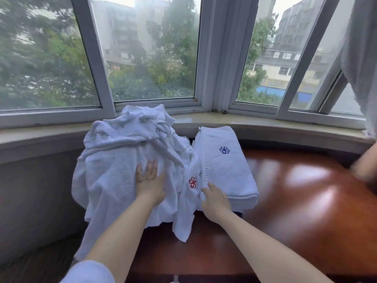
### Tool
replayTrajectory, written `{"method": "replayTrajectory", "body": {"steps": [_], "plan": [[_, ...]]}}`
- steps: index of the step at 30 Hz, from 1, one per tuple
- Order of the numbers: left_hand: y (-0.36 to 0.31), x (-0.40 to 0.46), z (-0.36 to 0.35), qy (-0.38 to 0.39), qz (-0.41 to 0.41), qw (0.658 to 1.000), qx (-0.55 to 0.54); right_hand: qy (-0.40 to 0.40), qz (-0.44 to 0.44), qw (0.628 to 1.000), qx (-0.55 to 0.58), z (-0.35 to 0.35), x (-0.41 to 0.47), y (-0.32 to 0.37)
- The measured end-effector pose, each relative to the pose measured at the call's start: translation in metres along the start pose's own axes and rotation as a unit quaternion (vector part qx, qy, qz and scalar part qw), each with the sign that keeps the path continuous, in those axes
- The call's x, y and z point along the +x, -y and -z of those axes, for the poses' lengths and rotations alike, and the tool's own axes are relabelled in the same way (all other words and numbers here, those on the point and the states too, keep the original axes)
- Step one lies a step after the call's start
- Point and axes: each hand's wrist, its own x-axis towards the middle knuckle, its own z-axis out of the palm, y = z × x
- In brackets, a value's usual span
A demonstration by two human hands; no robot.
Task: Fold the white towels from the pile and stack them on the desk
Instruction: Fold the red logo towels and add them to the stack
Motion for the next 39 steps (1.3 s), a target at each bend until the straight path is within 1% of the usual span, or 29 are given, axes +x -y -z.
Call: {"method": "replayTrajectory", "body": {"steps": [3, 5, 8, 10, 12, 14, 18, 21, 22, 24, 26, 27, 29, 32, 34, 35, 37, 39], "plan": [[0.010, 0.001, 0.013, -0.094, -0.011, 0.995, -0.040, -0.014, -0.007, 1.000, 0.011, 0.007, -0.001, 0.008], [0.017, 0.003, 0.023, -0.130, -0.003, 0.989, -0.073, -0.011, -0.012, 0.999, 0.038, 0.013, -0.001, 0.014], [0.028, 0.011, 0.039, -0.129, 0.011, 0.981, -0.143, 0.005, 0.006, 0.997, 0.073, 0.027, 0.006, 0.024], [0.036, 0.019, 0.051, -0.139, 0.025, 0.971, -0.191, -0.002, 0.006, 0.994, 0.112, 0.038, 0.015, 0.032], [0.044, 0.030, 0.063, -0.147, 0.041, 0.967, -0.202, -0.004, 0.003, 0.988, 0.152, 0.044, 0.023, 0.044], [0.052, 0.044, 0.074, -0.149, 0.048, 0.969, -0.193, -0.005, 0.024, 0.984, 0.176, 0.047, 0.031, 0.057], [0.066, 0.080, 0.094, -0.158, 0.059, 0.968, -0.185, -0.054, 0.078, 0.976, 0.198, 0.055, 0.060, 0.079], [0.073, 0.112, 0.103, -0.162, 0.080, 0.961, -0.207, -0.101, 0.084, 0.965, 0.229, 0.067, 0.089, 0.087], [0.075, 0.123, 0.105, -0.148, 0.081, 0.961, -0.220, -0.115, 0.086, 0.961, 0.236, 0.071, 0.098, 0.089], [0.080, 0.144, 0.109, -0.087, 0.071, 0.968, -0.224, -0.135, 0.092, 0.956, 0.243, 0.077, 0.114, 0.092], [0.085, 0.164, 0.112, -0.034, 0.058, 0.973, -0.221, -0.137, 0.104, 0.953, 0.251, 0.085, 0.127, 0.096], [0.087, 0.171, 0.114, -0.025, 0.048, 0.974, -0.219, -0.135, 0.113, 0.951, 0.253, 0.088, 0.133, 0.098], [0.090, 0.181, 0.117, -0.052, 0.046, 0.970, -0.234, -0.134, 0.123, 0.948, 0.260, 0.092, 0.143, 0.101], [0.097, 0.187, 0.119, -0.121, 0.095, 0.931, -0.330, -0.127, 0.121, 0.945, 0.276, 0.090, 0.148, 0.103], [0.100, 0.186, 0.118, -0.131, 0.110, 0.920, -0.353, -0.115, 0.113, 0.946, 0.282, 0.085, 0.144, 0.102], [0.100, 0.185, 0.116, -0.120, 0.116, 0.924, -0.344, -0.107, 0.110, 0.946, 0.286, 0.081, 0.140, 0.101], [0.100, 0.184, 0.110, -0.097, 0.123, 0.944, -0.292, -0.094, 0.107, 0.946, 0.292, 0.075, 0.132, 0.100], [0.098, 0.179, 0.106, -0.110, 0.127, 0.950, -0.263, -0.087, 0.100, 0.943, 0.305, 0.072, 0.124, 0.099]]}}
